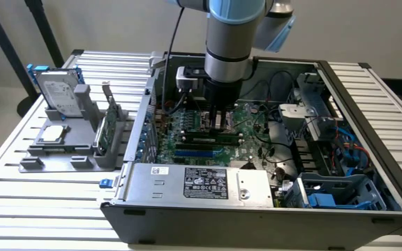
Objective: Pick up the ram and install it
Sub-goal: 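Press down the ram until it locks into place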
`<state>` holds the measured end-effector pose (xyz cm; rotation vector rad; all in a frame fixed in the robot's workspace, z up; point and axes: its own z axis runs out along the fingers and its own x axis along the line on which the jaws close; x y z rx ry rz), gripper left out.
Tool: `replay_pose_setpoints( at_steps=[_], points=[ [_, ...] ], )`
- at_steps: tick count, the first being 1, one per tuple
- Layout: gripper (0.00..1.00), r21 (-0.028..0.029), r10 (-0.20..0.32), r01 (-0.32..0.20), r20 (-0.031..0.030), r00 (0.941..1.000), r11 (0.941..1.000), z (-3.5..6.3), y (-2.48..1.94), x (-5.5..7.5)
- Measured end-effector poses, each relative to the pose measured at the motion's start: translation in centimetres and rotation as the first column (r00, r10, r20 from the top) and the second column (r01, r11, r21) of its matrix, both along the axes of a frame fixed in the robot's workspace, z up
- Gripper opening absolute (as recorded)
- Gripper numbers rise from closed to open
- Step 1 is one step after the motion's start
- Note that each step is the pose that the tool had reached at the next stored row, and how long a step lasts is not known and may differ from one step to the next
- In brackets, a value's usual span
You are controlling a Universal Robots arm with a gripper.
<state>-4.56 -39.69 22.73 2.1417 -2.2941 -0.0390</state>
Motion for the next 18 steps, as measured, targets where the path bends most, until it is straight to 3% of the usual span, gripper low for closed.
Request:
replay_pose_setpoints(
  at_steps=[3, 4, 11, 18],
  points=[
    [0.11, 0.0016, 0.0, 0.0, -0.0003, 1.0, 1.0, 0.01, 0.0, 0.0],
    [0.11, 0.006, 0.0, 0.0, 0.0004, 1.0, 1.0, 0.22, 0.02, 0.0],
    [0.11, 0.011, 0.0, 0.0, 0.0, 1.0, 0.9999, 2.16, -0.01, 0.0],
    [0.11, 0.0113, 0.0, 0.0, 0.0, 1.0, 0.9999, 2.21, -0.01, 0.0]
  ],
)
